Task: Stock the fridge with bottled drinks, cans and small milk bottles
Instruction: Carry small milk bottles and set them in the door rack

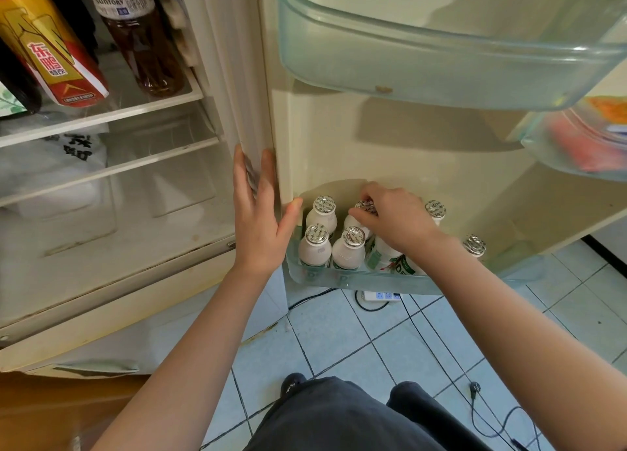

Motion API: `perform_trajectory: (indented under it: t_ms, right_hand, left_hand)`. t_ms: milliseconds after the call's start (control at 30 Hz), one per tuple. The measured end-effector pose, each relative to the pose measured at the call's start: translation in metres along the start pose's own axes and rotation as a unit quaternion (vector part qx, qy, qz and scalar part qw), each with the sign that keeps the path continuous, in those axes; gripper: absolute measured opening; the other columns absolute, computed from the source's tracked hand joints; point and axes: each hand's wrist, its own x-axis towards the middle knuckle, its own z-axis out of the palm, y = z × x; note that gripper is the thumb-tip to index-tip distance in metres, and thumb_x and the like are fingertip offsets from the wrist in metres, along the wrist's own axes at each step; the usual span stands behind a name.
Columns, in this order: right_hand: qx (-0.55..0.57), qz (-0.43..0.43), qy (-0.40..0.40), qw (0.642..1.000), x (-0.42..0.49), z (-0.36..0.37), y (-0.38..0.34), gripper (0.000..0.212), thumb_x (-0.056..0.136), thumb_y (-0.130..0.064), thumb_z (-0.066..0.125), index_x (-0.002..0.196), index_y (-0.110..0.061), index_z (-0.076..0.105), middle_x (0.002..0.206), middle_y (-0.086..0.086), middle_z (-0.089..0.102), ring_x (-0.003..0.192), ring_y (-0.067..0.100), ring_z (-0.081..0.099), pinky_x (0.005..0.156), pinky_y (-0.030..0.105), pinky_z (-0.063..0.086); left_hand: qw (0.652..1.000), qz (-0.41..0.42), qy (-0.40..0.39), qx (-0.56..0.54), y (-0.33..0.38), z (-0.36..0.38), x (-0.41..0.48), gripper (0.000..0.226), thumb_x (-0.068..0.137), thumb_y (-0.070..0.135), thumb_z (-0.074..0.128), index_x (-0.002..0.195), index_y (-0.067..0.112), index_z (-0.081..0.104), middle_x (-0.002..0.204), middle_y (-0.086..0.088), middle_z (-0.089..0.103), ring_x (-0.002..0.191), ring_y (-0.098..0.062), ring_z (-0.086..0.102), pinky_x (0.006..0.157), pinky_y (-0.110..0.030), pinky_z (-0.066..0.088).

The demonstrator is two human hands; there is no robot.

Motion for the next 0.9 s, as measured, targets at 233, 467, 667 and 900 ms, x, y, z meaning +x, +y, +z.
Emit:
perform_trajectory:
  t_ms: [233, 467, 667, 900]
  right_hand:
    - [0.074, 0.005, -0.006, 0.997, 0.006, 0.002, -0.002, 0.036, 0.088, -0.043, 0.059, 0.108, -0.013, 0.058, 0.079, 0.000, 0.057, 0.079, 0.025, 0.057, 0.064, 0.027, 0.032]
    - [0.125, 0.015, 0.012, 0.992, 0.005, 0.005, 0.000, 0.036, 0.085, -0.044, 0.063, 0.108, -0.017, 0.061, 0.096, 0.003, 0.067, 0.091, 0.022, 0.061, 0.074, 0.030, 0.046]
    - [0.136, 0.027, -0.002, 0.990, 0.004, 0.003, 0.002, 0.046, 0.084, -0.051, 0.060, 0.115, -0.018, 0.059, 0.103, 0.001, 0.067, 0.096, 0.019, 0.061, 0.079, 0.029, 0.048]
    - [0.051, 0.009, 0.056, 0.997, -0.014, -0.009, 0.020, 0.030, 0.089, -0.037, 0.055, 0.109, -0.015, 0.060, 0.098, 0.002, 0.069, 0.091, 0.026, 0.063, 0.073, 0.032, 0.048]
  left_hand:
    - [1.000, -0.006, -0.005, 0.004, 0.001, 0.000, 0.001, 0.067, 0.092, 0.037, 0.047, 0.149, 0.011, 0.023, 0.156, -0.020, -0.001, 0.146, -0.018, 0.000, 0.119, -0.041, 0.017]
    - [1.000, -0.002, -0.007, 0.005, 0.001, 0.001, 0.000, 0.066, 0.093, 0.035, 0.046, 0.149, 0.008, 0.024, 0.156, -0.021, -0.001, 0.147, -0.025, 0.004, 0.118, -0.044, 0.019]
    - [1.000, 0.004, -0.005, 0.006, 0.001, 0.001, 0.000, 0.067, 0.093, 0.034, 0.048, 0.149, 0.008, 0.022, 0.155, -0.024, 0.001, 0.147, -0.029, 0.005, 0.117, -0.047, 0.020]
    - [1.000, 0.007, 0.003, 0.011, 0.002, 0.002, -0.001, 0.067, 0.093, 0.035, 0.047, 0.150, 0.015, 0.017, 0.156, -0.022, 0.000, 0.147, -0.027, 0.005, 0.116, -0.048, 0.022]
